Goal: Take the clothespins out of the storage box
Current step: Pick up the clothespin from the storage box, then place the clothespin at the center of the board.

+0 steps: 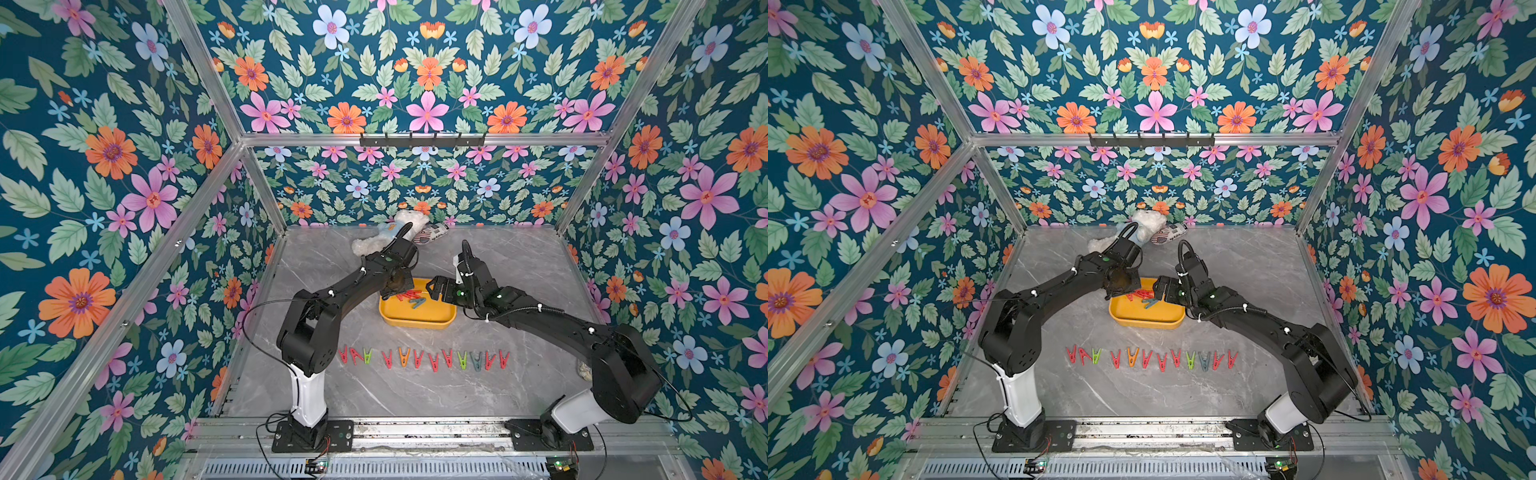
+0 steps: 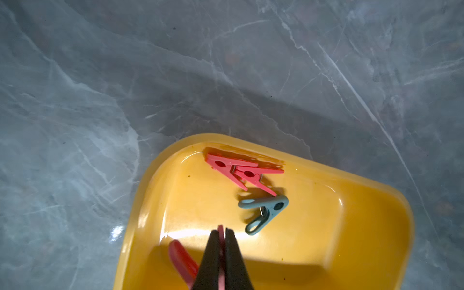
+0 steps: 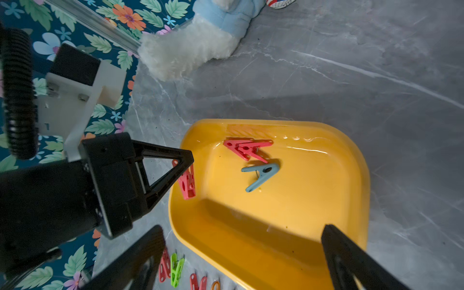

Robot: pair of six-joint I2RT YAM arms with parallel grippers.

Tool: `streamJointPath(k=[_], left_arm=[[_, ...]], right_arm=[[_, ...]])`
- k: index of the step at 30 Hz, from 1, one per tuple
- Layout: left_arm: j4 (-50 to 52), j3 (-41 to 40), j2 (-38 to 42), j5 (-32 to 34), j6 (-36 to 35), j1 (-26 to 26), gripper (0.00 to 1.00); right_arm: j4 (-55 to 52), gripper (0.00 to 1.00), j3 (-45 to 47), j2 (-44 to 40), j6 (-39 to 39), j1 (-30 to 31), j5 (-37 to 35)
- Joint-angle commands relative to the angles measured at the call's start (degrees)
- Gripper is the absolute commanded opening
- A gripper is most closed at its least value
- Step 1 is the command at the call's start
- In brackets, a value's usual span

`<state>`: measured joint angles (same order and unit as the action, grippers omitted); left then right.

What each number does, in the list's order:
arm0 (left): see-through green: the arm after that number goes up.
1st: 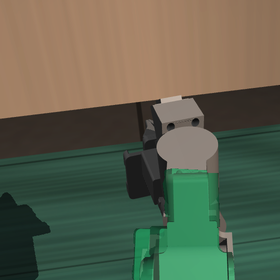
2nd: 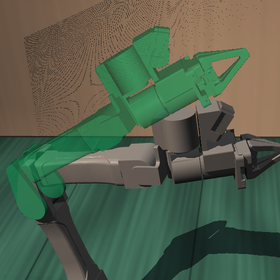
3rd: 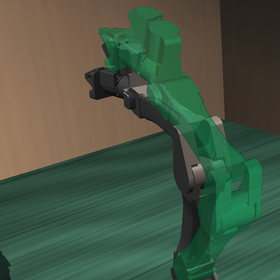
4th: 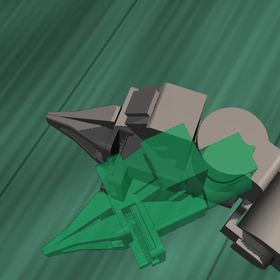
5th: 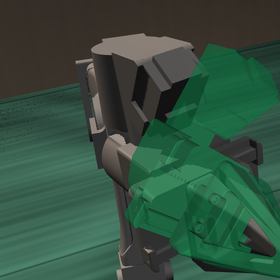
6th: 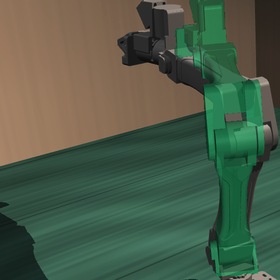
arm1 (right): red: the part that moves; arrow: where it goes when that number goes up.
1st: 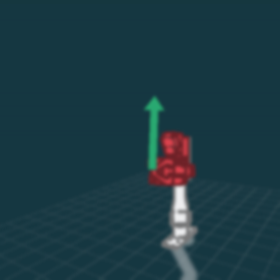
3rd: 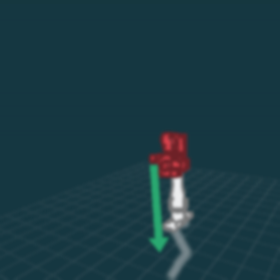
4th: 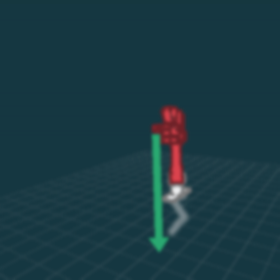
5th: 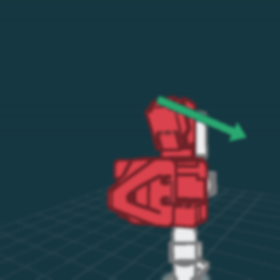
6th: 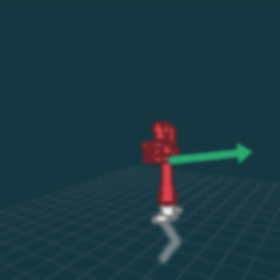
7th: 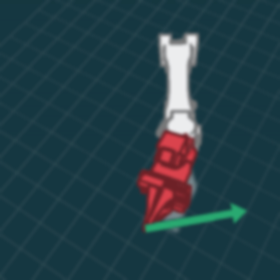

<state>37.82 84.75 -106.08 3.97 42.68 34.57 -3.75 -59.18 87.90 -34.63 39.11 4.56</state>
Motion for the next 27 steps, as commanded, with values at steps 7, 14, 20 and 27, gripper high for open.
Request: streamJointPath(k=[7, 14, 20, 27], left_arm=[[2.91, -9.81, 10.52, 6.10, 0.04, -3.46, 0.01], [2.61, -19.78, 19.10, 7.33, -0.99, -8.02, 0.02], [3.43, -28.41, 24.78, 9.20, -3.37, -12.04, 0.02], [3.57, -36.63, 27.68, 9.82, -4.80, -15.35, 0.03]], right_arm=[[8.67, 0.99, -0.93, 1.28, 1.47, 2.86, 6.62], [13.09, 0.99, -4.31, 5.23, 3.83, 6.24, 13.65], [11.39, 0.99, -9.36, 11.06, 5.19, 8.30, 16.30], [10.59, 0.99, -11.58, 13.24, 5.54, 8.79, 17.24]])
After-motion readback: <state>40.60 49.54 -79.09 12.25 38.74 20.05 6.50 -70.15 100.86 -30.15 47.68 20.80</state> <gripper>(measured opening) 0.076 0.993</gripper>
